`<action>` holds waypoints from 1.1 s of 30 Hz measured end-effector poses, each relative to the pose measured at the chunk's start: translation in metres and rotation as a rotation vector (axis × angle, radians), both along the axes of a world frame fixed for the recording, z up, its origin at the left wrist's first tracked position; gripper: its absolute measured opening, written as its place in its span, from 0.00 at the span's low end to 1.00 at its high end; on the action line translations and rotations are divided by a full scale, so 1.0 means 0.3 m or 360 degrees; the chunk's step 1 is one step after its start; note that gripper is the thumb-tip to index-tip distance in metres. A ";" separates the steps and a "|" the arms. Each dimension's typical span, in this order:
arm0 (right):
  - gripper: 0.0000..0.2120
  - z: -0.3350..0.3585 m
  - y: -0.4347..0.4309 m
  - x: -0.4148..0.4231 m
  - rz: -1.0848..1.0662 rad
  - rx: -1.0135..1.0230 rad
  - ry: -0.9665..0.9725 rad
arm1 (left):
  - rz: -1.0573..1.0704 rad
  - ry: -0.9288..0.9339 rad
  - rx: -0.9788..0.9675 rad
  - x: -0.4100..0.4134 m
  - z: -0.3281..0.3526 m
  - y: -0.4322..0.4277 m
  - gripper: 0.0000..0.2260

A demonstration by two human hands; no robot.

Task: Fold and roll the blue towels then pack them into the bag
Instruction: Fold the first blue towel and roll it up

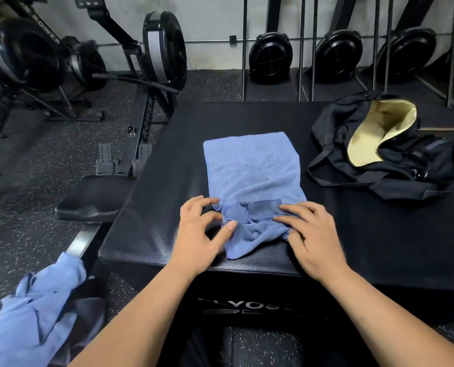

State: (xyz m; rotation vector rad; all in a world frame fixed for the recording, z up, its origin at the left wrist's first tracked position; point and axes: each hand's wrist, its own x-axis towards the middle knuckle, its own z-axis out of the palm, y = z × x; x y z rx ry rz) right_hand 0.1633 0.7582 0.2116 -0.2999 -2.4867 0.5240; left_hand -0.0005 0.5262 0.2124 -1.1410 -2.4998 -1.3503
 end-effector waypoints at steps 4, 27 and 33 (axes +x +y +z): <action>0.09 0.000 -0.015 0.002 -0.0106 -0.0004 0.0153 | 0.0004 -0.0020 0.0020 0.000 -0.004 -0.003 0.13; 0.15 0.047 0.005 0.012 -0.0766 -0.0941 0.0410 | 0.0138 -0.0058 -0.0011 -0.025 -0.024 0.005 0.07; 0.30 -0.015 0.022 -0.013 -0.0420 -0.0356 0.0077 | 0.0079 -0.0059 -0.0006 -0.029 -0.034 0.009 0.07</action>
